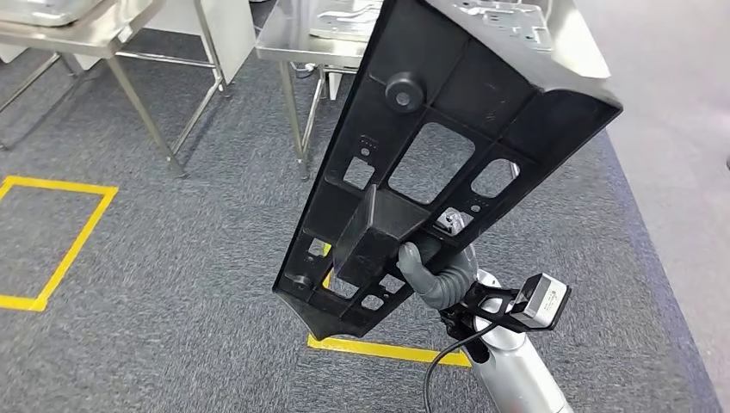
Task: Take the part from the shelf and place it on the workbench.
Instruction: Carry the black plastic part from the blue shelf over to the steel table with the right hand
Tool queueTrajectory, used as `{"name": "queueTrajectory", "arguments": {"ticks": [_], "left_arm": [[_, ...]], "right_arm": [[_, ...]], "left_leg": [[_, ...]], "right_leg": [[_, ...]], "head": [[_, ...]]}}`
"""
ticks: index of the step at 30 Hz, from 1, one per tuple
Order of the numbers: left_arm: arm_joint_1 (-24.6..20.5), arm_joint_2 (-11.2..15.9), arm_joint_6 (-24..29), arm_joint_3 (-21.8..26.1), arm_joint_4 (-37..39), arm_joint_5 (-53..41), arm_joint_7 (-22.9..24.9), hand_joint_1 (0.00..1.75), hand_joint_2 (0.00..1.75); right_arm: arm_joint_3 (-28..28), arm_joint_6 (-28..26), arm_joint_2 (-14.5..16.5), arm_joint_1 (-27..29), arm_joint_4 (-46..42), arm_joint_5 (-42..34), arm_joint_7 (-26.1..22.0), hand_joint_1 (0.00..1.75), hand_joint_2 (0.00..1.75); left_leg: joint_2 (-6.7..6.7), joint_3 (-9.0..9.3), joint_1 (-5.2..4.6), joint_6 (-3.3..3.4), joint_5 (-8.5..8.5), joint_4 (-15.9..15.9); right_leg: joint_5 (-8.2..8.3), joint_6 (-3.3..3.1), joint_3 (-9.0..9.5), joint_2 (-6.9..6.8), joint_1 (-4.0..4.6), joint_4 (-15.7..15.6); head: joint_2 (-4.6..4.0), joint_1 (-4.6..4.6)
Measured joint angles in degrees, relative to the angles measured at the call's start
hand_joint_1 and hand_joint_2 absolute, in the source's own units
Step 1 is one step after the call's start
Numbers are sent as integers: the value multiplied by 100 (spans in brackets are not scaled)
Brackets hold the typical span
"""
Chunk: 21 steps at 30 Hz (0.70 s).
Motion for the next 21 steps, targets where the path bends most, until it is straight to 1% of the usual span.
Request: {"name": "queueTrajectory", "arguments": {"ticks": [1,2,3,4,5,6,7,8,9,10,11,12,13,14,15,16,17,18,19,20,21], "left_arm": [[-1,-6,-2,4,-1,0,-7,0,0],[-2,-10,-3,7,0,0,-9,0,0],[-7,-13,-4,10,0,-1,-11,0,0],[-16,-13,-5,13,-1,-1,-11,0,0],[-28,-14,-10,15,-1,-2,-11,0,0],[-37,-16,-19,16,-1,-2,-12,0,0],[-41,-18,-28,18,-1,-1,-13,0,0],[-35,-19,-38,22,0,-1,-13,0,0],[-22,-19,-45,32,1,0,-13,0,0],[-9,-17,-50,43,1,1,-13,0,0],[3,-15,-55,55,1,1,-13,0,0],[8,-14,-64,65,0,1,-16,0,0],[8,-14,-80,72,-1,1,-22,0,0],[7,-13,-102,79,-1,1,-33,0,0],[8,-13,-127,87,-1,0,-45,0,0],[6,-12,-153,94,0,0,-56,0,0],[1,-12,-177,99,1,0,-66,0,0],[-8,-12,-198,103,1,-1,-73,0,0],[-21,-13,-217,104,1,-1,-84,0,0],[-31,-15,-233,106,1,-2,-93,0,0],[-34,-18,-247,106,1,-4,-103,0,0]], "right_arm": [[-1,-4,1,-2,-8,-1,0,175,175],[-2,-8,0,-2,-17,-1,1,175,175],[-5,-11,-1,1,-23,-1,2,175,175],[-10,-13,-2,7,-33,-1,2,175,175],[-15,-13,-3,11,-42,-1,2,175,175],[-19,-11,1,9,-49,0,3,175,175],[-20,-8,10,6,-56,0,4,175,175],[-20,-5,19,3,-58,0,4,175,175],[-20,-3,28,5,-57,0,7,175,175],[-20,-1,33,15,-55,0,9,175,175],[-20,0,34,25,-52,0,11,175,175],[-20,2,34,32,-49,1,14,175,175],[-20,3,36,35,-48,2,19,175,175],[-20,4,40,34,-48,3,28,175,175],[-20,5,47,27,-45,7,38,175,175],[-20,5,55,19,-42,21,55,175,175],[-20,3,62,14,-39,47,74,175,175],[-20,2,66,12,-34,73,89,175,175],[-20,1,67,13,-32,98,103,175,175],[-20,-1,66,16,-30,112,109,175,175],[-20,-1,65,10,-28,115,112,175,175]], "left_leg": [[51,18,-12,-30,-20,1],[105,31,-22,-59,-37,0],[164,46,-32,-90,-49,-7],[201,64,-30,-122,-63,-15],[156,72,-23,-152,-97,10],[43,35,-13,-180,-184,126],[-106,-55,2,-203,-321,348],[-257,-211,14,-220,-496,688],[-342,-410,20,-237,-669,1091],[-376,-590,23,-252,-770,1423],[-392,-710,25,-264,-774,1607],[-400,-730,30,-272,-658,1568],[-423,-645,38,-274,-449,1309],[-497,-496,53,-271,-217,917],[-604,-348,67,-260,-57,545],[-699,-241,74,-234,31,285],[-770,-183,71,-197,46,150],[-784,-169,56,-155,24,130],[-759,-164,57,-107,35,124],[-731,-150,58,-65,50,100],[-704,-138,64,-27,66,74]], "right_leg": [[62,-34,120,-78,30,-241],[63,-62,158,-109,58,-338],[64,-85,150,-49,74,-345],[74,-113,152,25,58,-361],[87,-140,164,90,40,-387],[101,-173,180,150,19,-414],[113,-202,197,205,-3,-436],[114,-219,203,263,-7,-442],[112,-233,204,331,-7,-439],[110,-237,206,407,-6,-435],[106,-236,208,489,-6,-427],[99,-229,211,571,-9,-415],[88,-216,216,649,-15,-397],[70,-195,217,724,-21,-371],[49,-169,209,786,-18,-334],[34,-139,193,840,-19,-306],[27,-103,174,885,-19,-289],[31,-64,159,921,-23,-289],[37,-25,151,949,-31,-303],[25,9,146,897,-32,-291],[-28,38,108,777,-30,-209]], "head": [[-1,0],[-1,-1],[-1,-1],[-1,-1],[0,-2],[0,-2],[0,-2],[0,-3],[0,-3],[0,-2],[0,-2],[0,-2],[0,-2],[0,-2],[0,-2],[-1,-3],[-1,-3],[-1,-3],[-1,-3],[0,-2],[0,-2]]}}
